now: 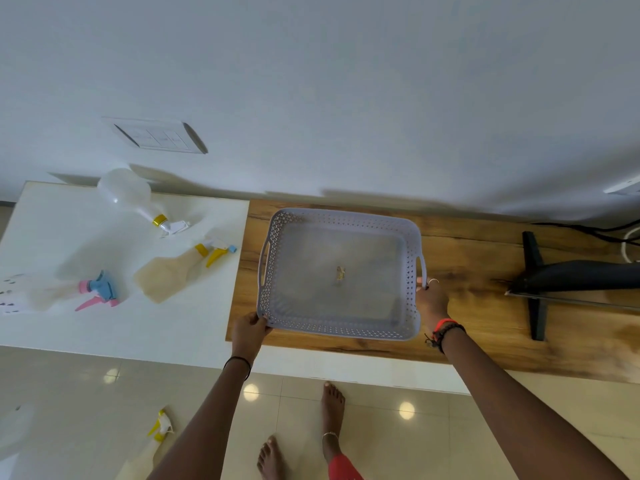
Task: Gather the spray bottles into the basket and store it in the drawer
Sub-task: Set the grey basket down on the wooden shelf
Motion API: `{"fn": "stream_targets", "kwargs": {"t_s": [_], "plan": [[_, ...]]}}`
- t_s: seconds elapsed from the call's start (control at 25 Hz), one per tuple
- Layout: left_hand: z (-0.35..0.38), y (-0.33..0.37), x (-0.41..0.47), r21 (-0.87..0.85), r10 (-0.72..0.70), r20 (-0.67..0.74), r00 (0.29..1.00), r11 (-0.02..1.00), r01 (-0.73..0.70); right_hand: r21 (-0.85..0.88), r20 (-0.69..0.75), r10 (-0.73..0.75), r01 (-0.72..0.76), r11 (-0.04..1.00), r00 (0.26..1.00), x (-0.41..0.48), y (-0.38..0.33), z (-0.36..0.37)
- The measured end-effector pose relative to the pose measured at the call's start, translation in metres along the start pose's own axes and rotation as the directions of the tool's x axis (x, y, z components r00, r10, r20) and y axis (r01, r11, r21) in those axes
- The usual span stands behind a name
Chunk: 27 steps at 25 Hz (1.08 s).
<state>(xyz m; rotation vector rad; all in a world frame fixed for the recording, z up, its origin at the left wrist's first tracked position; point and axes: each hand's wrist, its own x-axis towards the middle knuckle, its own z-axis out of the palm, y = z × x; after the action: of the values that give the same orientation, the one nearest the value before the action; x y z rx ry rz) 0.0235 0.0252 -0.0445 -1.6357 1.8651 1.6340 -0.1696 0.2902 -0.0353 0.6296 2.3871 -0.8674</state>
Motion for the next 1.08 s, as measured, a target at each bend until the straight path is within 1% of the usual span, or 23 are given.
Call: {"fn": "stream_targets", "kwargs": {"t_s": [0.28,0.56,0.68,0.76,0.84,0.92,1.0,1.08], "plan": [[0.001,-0.003,-0.002,-0.049,0.016,-0.010,1.000,0.999,-0.016,-0.029,0.021,-0.022,0.023,0.999,1.000,0.010,-0.011,0.004],[0.000,-0.002,0.000,-0.119,0.000,0.004,1.000,0.993,0.000,-0.014,0.027,-0.010,0.010,1.000,1.000,0.010,-0.006,0.007],[-0.004,-0.001,-0.001,-0.080,0.005,0.022,1.000,0.997,-0.003,0.008,0.043,0.026,-0.026,1.000,0.999,0.009,-0.008,0.007],[-0.007,0.003,-0.006,0.000,0.042,-0.022,0.999,0.999,-0.042,0.049,0.040,0.062,-0.064,0.997,0.997,0.004,-0.010,0.006],[-0.013,0.008,-0.011,0.037,0.059,-0.088,0.994,0.998,-0.056,0.068,-0.007,0.078,-0.077,0.995,0.997,-0.003,-0.013,0.003],[-0.025,0.011,-0.015,0.058,0.121,-0.129,0.984,0.992,-0.115,0.069,-0.062,0.069,-0.064,0.996,0.996,-0.012,-0.019,0.002],[-0.039,0.012,-0.016,0.064,0.177,-0.172,0.969,0.984,-0.168,0.082,-0.122,0.021,-0.011,0.997,0.992,-0.026,-0.026,0.002],[-0.055,0.013,-0.018,0.059,0.210,-0.224,0.952,0.978,-0.202,0.064,-0.184,-0.070,0.083,0.994,0.980,-0.046,-0.035,0.005]]}}
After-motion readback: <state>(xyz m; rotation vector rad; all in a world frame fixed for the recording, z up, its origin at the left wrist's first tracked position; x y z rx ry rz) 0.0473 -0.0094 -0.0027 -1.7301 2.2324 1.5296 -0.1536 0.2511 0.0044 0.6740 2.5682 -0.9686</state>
